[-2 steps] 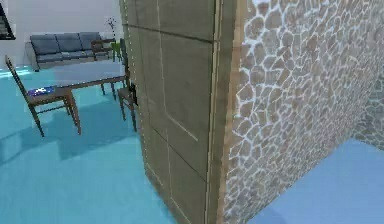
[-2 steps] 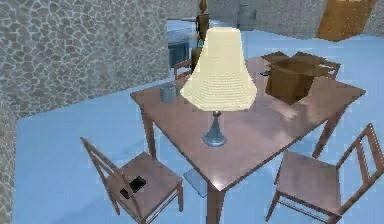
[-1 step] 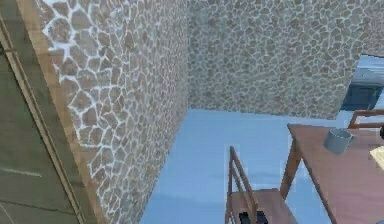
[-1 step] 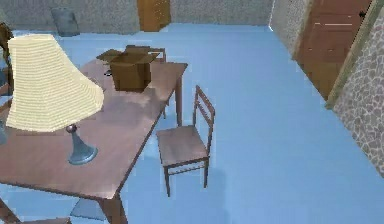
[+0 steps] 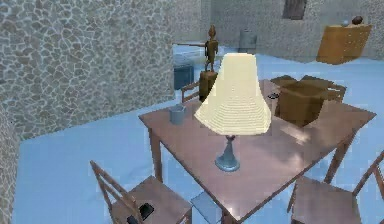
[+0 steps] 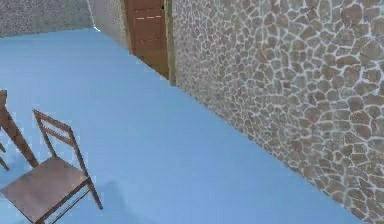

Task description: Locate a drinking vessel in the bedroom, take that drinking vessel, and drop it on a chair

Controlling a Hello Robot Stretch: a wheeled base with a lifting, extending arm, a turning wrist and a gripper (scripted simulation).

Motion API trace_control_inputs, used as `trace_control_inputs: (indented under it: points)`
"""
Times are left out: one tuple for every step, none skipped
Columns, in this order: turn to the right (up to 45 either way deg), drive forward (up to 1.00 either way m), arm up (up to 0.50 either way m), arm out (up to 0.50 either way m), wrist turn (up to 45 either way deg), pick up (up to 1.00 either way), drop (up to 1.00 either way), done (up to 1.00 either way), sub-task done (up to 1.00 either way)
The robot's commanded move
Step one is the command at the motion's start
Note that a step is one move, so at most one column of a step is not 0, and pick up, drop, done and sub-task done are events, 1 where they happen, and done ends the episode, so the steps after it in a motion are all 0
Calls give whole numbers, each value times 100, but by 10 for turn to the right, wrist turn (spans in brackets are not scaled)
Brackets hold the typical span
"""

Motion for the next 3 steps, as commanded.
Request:
trace_control_inputs:
  points:
    - [420,0,0,0,0,0,0,0,0]
    - [0,45,0,0,0,0,0,0,0]
    - [-450,0,0,0,0,0,0,0,0]
